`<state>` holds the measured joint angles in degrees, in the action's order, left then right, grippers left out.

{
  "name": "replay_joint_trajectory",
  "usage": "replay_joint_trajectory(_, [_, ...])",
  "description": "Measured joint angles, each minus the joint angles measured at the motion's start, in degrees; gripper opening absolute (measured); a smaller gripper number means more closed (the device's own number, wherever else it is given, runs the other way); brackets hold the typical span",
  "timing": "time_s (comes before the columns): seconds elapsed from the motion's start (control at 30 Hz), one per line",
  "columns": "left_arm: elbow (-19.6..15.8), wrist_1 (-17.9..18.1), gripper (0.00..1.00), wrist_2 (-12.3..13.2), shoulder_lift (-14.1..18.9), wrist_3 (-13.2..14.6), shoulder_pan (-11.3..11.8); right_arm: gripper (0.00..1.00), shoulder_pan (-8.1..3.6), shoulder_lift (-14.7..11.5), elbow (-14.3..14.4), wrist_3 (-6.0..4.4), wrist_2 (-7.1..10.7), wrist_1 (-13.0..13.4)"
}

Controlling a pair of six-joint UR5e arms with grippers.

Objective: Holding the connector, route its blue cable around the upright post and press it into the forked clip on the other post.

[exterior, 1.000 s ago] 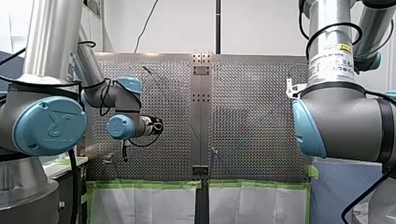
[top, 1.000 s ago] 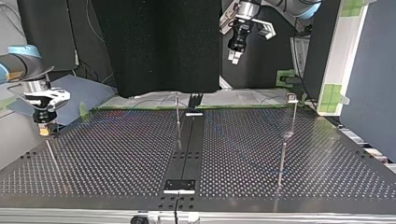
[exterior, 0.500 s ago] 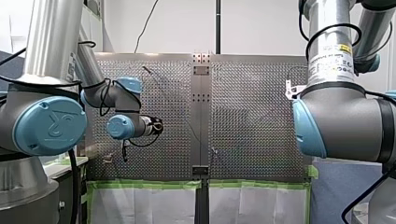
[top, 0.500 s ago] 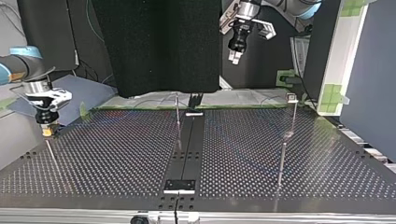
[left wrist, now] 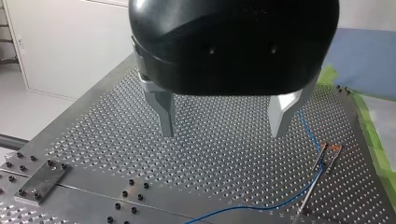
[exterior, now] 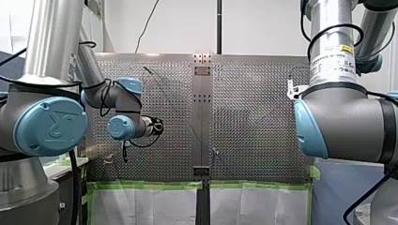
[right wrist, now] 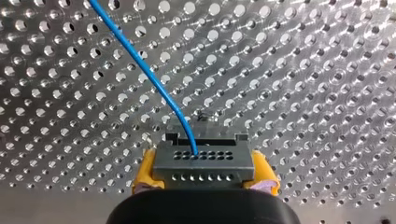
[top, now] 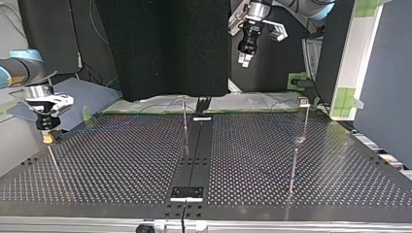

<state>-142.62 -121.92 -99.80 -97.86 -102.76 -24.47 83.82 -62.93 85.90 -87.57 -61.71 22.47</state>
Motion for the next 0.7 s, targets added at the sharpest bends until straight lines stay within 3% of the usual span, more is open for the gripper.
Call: replay_joint_trajectory(0.7, [0.0,0.0,1.00,0.0,0.0,0.0,0.0,0.00,-0.02,0.8,-0.1,-0.41,0.18,1.5])
